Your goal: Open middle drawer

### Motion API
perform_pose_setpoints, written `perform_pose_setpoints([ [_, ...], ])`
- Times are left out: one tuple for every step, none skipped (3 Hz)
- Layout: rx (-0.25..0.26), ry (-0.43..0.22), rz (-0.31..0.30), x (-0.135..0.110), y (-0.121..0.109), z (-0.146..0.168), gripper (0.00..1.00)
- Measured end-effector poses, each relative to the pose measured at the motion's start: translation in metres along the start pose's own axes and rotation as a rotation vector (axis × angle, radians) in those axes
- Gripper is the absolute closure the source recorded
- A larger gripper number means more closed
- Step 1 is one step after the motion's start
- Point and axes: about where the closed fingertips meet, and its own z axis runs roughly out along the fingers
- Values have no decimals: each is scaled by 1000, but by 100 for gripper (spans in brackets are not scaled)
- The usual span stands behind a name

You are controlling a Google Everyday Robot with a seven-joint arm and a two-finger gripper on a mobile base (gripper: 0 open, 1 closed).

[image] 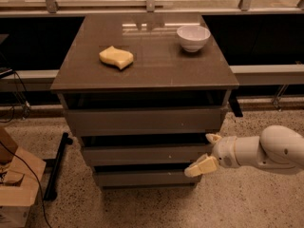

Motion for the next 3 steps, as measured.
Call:
perform_pose_setpoints([
  [-15, 1, 17, 9, 1, 9, 0],
  [-36, 36, 7, 17, 1, 25, 0],
  [-48, 65, 3, 41, -1, 53, 0],
])
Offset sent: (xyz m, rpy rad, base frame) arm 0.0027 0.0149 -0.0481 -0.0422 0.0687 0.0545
